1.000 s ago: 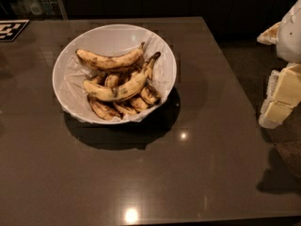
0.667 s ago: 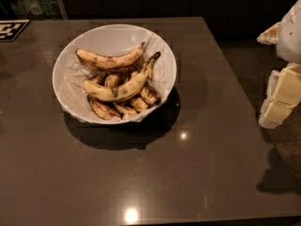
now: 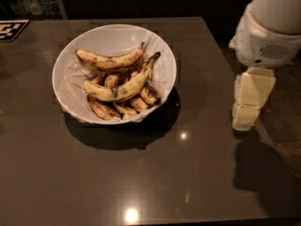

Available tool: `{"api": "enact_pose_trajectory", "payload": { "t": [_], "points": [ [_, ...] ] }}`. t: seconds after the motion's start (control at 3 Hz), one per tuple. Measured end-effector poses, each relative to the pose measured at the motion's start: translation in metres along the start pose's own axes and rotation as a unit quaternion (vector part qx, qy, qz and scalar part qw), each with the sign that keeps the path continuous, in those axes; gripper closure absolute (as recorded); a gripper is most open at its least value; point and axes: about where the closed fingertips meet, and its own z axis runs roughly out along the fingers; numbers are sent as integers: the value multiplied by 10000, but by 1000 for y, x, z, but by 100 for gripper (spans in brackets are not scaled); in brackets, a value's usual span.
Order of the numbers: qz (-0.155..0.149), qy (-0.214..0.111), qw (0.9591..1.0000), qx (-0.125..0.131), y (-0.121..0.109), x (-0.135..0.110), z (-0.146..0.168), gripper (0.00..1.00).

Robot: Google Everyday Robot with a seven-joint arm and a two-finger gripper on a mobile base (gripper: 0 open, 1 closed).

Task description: Pick banana from white bowl

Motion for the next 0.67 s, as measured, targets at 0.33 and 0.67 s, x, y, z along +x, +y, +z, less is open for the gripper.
{"api": "enact_pose_trajectory", "payload": {
  "t": [0.33,0.67],
  "points": [
    [-488,725,9961,119,-10,-55,21,0],
    [-512,652,9964,193,-13,-62,22,0]
  ]
}}
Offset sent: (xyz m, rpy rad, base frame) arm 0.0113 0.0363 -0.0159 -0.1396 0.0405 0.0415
